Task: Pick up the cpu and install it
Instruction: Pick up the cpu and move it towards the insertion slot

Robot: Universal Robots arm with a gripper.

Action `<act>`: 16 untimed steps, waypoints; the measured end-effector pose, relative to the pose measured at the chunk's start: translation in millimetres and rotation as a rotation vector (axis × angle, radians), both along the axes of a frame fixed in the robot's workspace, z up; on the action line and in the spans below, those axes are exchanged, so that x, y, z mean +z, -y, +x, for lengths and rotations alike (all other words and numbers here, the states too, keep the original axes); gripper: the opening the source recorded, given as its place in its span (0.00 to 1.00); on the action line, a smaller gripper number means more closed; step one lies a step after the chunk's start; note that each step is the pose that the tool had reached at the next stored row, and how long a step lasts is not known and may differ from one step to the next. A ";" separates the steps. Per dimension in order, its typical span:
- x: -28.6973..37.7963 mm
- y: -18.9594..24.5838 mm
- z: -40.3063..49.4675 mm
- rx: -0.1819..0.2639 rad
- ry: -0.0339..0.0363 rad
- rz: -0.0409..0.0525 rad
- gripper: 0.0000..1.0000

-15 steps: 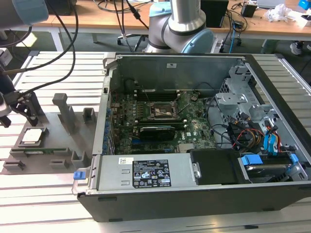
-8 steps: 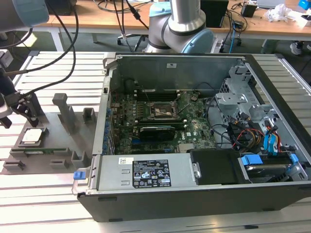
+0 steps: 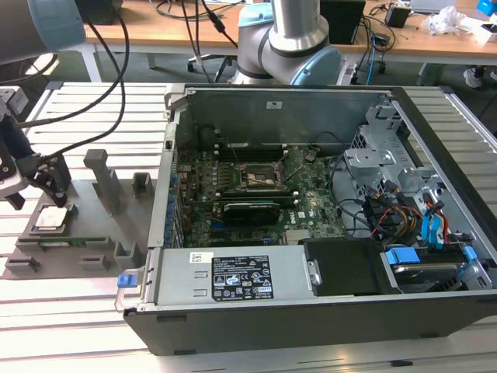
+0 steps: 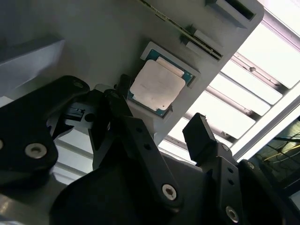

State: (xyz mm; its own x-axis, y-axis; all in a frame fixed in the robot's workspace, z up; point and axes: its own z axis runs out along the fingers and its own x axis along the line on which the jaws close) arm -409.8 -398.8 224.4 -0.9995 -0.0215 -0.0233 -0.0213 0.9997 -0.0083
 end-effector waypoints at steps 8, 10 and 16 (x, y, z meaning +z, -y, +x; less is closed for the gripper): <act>-23.6 0.1 1.8 0.000 -0.0001 -0.0041 0.72; -25.7 0.2 2.0 0.001 -0.0001 -0.0070 0.72; -32.3 0.1 3.1 0.008 -0.0001 -0.0200 0.72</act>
